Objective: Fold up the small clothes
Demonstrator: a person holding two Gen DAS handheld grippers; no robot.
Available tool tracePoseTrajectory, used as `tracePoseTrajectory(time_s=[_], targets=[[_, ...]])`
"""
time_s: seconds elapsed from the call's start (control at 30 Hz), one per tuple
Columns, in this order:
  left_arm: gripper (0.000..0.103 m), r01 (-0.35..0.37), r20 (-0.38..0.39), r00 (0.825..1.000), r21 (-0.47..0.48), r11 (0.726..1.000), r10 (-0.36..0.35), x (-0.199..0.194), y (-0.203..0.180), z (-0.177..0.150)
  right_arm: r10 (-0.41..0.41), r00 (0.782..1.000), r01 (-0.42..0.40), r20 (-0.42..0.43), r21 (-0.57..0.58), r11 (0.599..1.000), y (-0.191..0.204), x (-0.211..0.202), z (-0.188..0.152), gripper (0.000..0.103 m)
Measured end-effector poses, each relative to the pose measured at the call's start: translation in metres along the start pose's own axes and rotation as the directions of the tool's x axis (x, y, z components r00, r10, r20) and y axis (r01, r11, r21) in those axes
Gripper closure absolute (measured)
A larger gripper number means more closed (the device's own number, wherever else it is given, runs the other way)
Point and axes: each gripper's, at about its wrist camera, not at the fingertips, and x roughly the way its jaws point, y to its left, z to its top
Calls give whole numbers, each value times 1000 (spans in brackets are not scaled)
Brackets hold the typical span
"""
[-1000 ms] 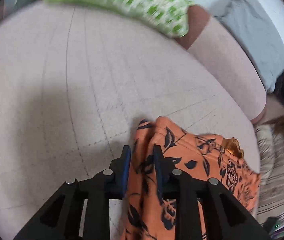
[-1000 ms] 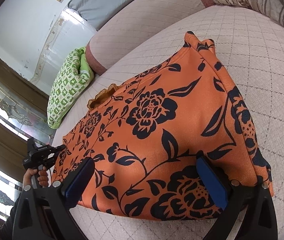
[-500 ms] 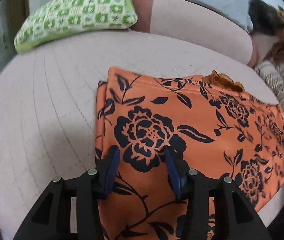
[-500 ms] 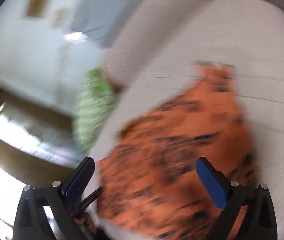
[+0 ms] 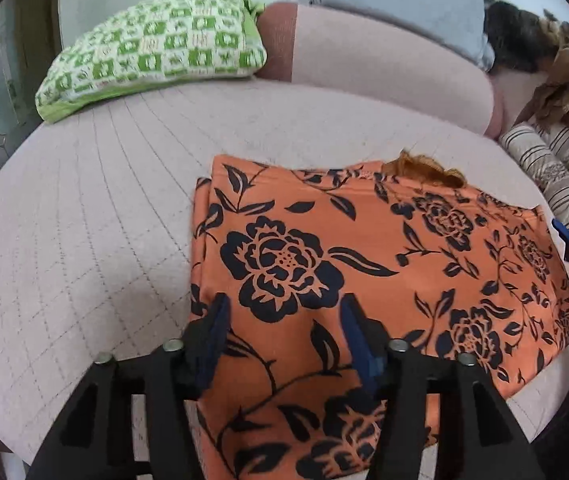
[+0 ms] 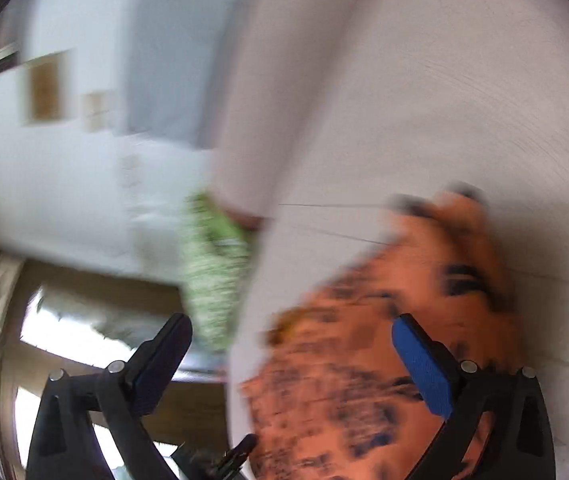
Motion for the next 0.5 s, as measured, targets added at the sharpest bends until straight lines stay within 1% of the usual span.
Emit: tracePoseTrajectory(time_s=[0.03,0.07,0.1,0.13,0.17,0.2,0.23,0.27,0.3,0.33,0.37,0.43,0.47,0.5], targets=[[41,1,-9,1000,0,1000,-1,3,-1,-4,-115,993,115,-1,-27,993,-6,3,4,1],[41,-7,-45,999,-6,1000,7,8,-2,-9,-213,977,213,-15,0,977,-19,7,8,1],[41,-10,-48,999,-4,1000,10,6,-4,-14,-198,979,203,-46,124,971,-47,11,9,1],[41,-11,-33,999,4,1000,11,-2,-5,-18,-172,985,172,-9,150,974,-49,5,10,3],[41,-14,-18,1000,8,1000,14,-8,-4,-18,-161,987,156,22,152,976,-43,-4,9,4],[41,-2,3,1000,-2,1000,2,-21,-4,-21,-120,991,113,55,121,986,-25,-17,4,4],[41,6,23,1000,-13,1000,-6,-30,-3,-23,-104,992,98,68,85,992,-11,-27,-3,3],[40,6,44,999,-21,1000,-5,-38,-3,-23,-108,991,105,81,48,993,3,-39,-12,3],[37,2,59,998,-28,1000,0,-43,-3,-24,-128,988,128,85,4,992,18,-52,-29,3],[34,-1,80,997,-43,999,5,-50,-5,-25,-137,988,139,74,-18,990,25,-61,-44,2],[33,3,90,996,-50,999,2,-52,-6,-25,-141,988,143,60,-28,989,30,-70,-62,2],[32,20,92,996,-46,999,-16,-51,-14,-25,-150,988,150,29,7,989,26,-85,-100,2],[32,18,84,996,-34,999,-15,-49,-20,-26,-151,988,150,24,43,988,20,-91,-114,2],[32,15,73,997,-28,999,-13,-47,-23,-26,-153,988,150,17,108,983,7,-95,-136,2]])
